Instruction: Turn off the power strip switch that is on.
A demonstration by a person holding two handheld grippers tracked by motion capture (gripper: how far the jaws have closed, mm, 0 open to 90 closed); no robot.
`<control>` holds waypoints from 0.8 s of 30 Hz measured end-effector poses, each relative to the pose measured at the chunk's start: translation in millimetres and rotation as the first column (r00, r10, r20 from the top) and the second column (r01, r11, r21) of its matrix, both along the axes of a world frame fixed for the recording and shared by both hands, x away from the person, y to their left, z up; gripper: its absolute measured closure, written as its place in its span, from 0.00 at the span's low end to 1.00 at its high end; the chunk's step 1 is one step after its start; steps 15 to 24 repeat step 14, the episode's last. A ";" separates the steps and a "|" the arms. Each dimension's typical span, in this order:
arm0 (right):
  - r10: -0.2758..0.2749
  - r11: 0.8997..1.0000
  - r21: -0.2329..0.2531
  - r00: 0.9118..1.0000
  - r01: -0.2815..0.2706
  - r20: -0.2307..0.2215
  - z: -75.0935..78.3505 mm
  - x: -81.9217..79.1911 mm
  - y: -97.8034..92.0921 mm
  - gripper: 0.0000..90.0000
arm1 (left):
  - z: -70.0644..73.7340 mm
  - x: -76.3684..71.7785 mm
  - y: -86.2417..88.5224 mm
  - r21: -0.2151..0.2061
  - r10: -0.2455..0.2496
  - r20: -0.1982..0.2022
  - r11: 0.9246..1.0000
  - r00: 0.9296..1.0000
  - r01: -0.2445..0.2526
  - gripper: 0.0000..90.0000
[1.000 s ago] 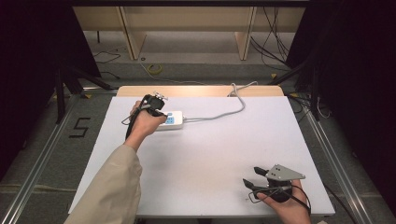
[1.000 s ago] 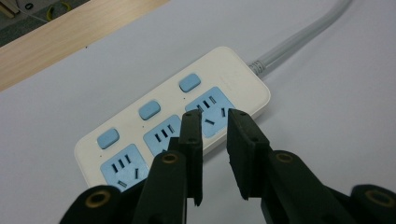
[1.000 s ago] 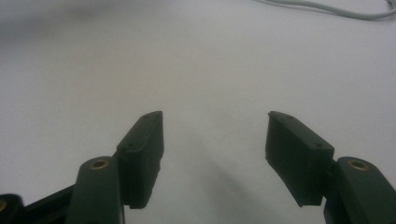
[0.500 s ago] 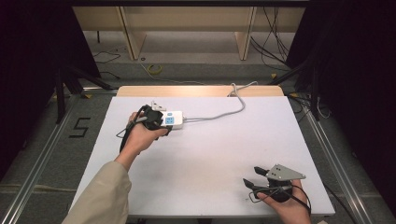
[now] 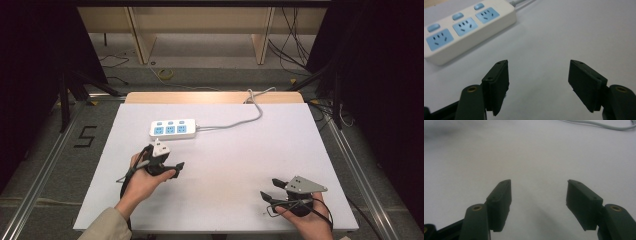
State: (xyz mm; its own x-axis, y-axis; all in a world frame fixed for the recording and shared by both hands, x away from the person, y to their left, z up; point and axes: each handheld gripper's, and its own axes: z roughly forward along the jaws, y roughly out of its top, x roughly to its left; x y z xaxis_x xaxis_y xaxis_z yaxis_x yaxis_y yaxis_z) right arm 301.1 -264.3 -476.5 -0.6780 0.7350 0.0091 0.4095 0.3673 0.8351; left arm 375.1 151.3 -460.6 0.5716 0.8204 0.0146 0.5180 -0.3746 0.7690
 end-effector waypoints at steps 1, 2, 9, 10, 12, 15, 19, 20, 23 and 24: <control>0.001 1.000 0.001 1.000 -0.001 0.000 0.1 0.0 -0.1 0.42 | -5.5 -6.3 0.2 0.009 -0.002 -0.002 1.000 1.000 0.002 0.36; 0.002 1.000 0.000 1.000 -0.002 0.000 0.2 0.2 -0.2 0.42 | -9.2 -11.6 -0.1 0.022 -0.008 0.001 1.000 1.000 0.008 0.36; 0.009 1.000 -0.009 1.000 -0.009 0.007 0.9 0.4 0.2 0.42 | -15.6 -36.7 -9.3 0.014 -0.055 0.020 0.998 0.998 0.055 0.33; 0.009 1.000 -0.008 1.000 -0.009 0.009 0.6 0.5 0.4 0.42 | -15.9 -38.2 -10.9 0.018 -0.063 0.022 0.998 0.998 0.062 0.32; 0.010 1.000 -0.008 1.000 -0.010 0.008 0.8 0.4 0.5 0.42 | -16.1 -40.4 -13.5 0.031 -0.077 0.021 0.997 0.997 0.076 0.32; 0.010 1.000 -0.007 1.000 -0.010 0.008 1.0 0.5 0.3 0.42 | -17.0 -41.8 -16.4 0.037 -0.085 0.023 0.996 0.996 0.084 0.32; 0.010 1.000 -0.007 1.000 -0.010 0.008 1.0 0.5 0.3 0.42 | -17.0 -41.8 -16.4 0.037 -0.085 0.023 0.996 0.996 0.084 0.32; 0.010 1.000 -0.007 1.000 -0.010 0.008 1.0 0.5 0.3 0.42 | -17.0 -41.8 -16.4 0.037 -0.085 0.023 0.996 0.996 0.084 0.32; 0.010 1.000 -0.007 1.000 -0.010 0.008 1.0 0.5 0.3 0.42 | -17.0 -41.8 -16.4 0.037 -0.085 0.023 0.996 0.996 0.084 0.32; 0.010 1.000 -0.007 1.000 -0.010 0.008 1.0 0.5 0.3 0.42 | -17.0 -41.8 -16.4 0.037 -0.085 0.023 0.996 0.996 0.084 0.32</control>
